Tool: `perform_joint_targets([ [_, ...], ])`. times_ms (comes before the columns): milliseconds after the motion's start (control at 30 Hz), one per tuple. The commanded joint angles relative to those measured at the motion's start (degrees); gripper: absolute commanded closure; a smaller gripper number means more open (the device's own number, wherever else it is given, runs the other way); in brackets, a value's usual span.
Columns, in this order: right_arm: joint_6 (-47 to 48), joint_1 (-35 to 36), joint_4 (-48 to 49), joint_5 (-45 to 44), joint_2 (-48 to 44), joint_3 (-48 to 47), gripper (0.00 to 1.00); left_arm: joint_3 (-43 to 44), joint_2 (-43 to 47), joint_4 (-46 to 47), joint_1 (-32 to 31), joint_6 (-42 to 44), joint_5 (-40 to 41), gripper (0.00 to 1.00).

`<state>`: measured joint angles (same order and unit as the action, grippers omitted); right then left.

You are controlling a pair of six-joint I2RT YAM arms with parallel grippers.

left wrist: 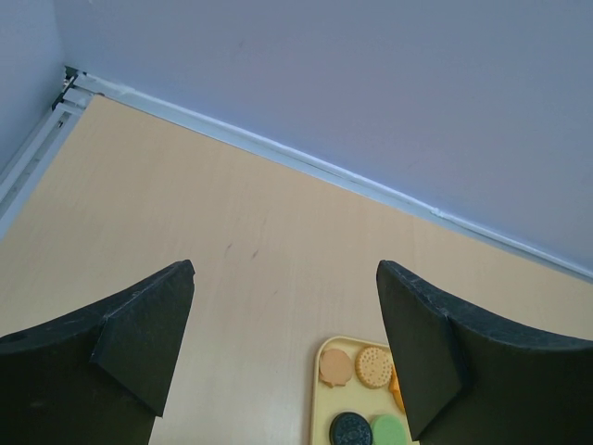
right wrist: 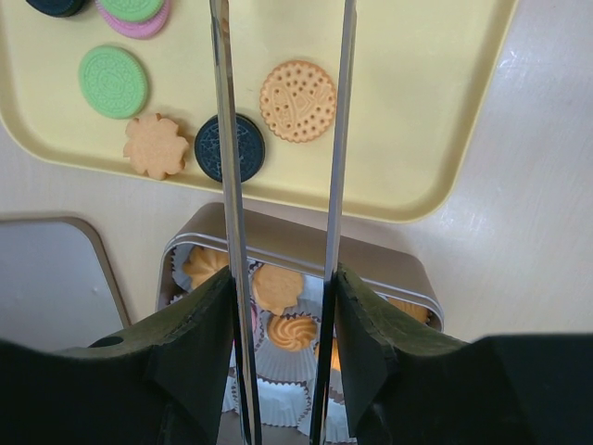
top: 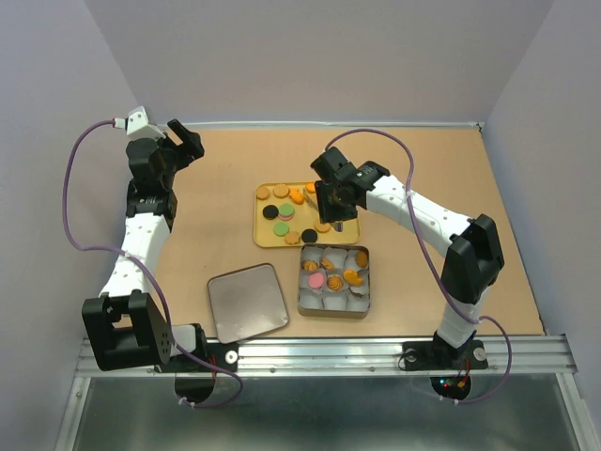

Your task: Pack the cookies

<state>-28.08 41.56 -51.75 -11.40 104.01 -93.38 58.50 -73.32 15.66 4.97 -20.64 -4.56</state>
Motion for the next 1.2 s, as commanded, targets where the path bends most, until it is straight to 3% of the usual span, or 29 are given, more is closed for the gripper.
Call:
perform_joint_targets([
  [0,0.39,-0.43,3.05,-1.61,-0.21,-1.89,0.51,0.56,1.78,1.92,0.21,0.25,-0.89,0.09],
  [533,-0.23,-0.43,3.05,0.15,1.37,1.19,0.51,0.65,1.60,1.92,0.30,0.17,-0.98,0.09],
  [800,-0.05,-0.43,3.05,0.32,1.38,1.45,0.61,0.74,1.69,1.83,0.21,0.25,-0.80,0.09],
  [1067,0.04,-0.43,-0.62,-1.96,-6.16,-0.74,0.65,0.74,1.51,1.74,0.21,0.34,-0.80,0.09],
  [1167,1.00,-0.43,-2.74,1.45,-10.12,-1.63,0.66,0.65,1.77,1.83,0.21,0.25,-0.80,0.10],
])
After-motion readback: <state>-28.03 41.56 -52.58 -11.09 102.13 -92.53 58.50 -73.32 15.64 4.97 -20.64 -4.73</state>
